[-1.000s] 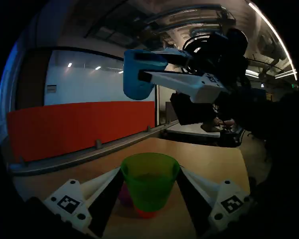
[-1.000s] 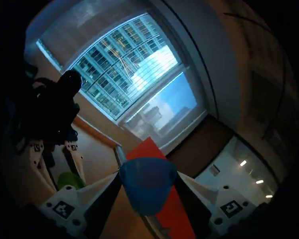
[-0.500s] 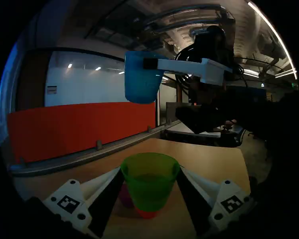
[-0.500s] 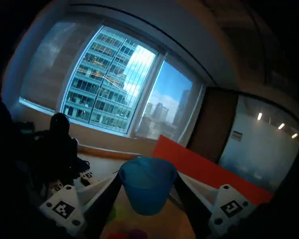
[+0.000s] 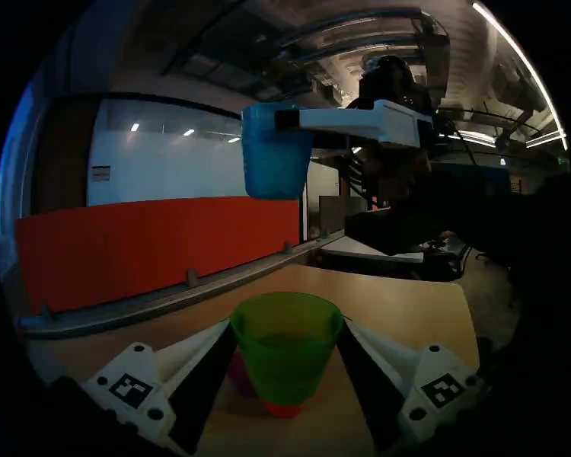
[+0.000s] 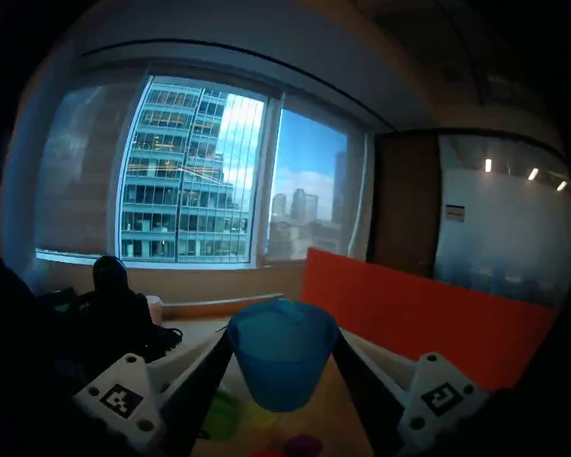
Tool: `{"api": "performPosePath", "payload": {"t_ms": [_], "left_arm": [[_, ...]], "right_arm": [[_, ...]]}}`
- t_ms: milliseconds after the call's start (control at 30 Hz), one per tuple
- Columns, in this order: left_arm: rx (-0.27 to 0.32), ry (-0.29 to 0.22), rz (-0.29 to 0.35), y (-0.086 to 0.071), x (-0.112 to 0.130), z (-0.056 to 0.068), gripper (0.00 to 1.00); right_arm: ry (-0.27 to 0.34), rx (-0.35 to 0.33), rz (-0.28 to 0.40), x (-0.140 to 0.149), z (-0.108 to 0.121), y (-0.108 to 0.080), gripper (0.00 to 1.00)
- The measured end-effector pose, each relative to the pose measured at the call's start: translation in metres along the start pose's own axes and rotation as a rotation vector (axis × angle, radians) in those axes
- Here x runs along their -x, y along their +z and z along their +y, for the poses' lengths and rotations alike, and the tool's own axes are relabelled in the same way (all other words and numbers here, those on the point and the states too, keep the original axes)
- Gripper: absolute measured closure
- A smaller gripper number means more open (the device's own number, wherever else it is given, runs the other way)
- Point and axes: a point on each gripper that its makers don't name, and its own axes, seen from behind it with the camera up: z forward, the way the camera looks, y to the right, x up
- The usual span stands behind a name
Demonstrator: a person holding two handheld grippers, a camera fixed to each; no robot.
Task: Pour water
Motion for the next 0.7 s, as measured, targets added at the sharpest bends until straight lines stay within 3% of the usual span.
{"api": "performPosePath", "payload": {"t_ms": [700], "left_arm": [[-0.048, 0.010, -0.025, -0.011, 0.003, -0.018, 0.13]], "right_arm": [[0.005, 0.114, -0.029, 0.022, 0.043, -0.045, 0.09]]}}
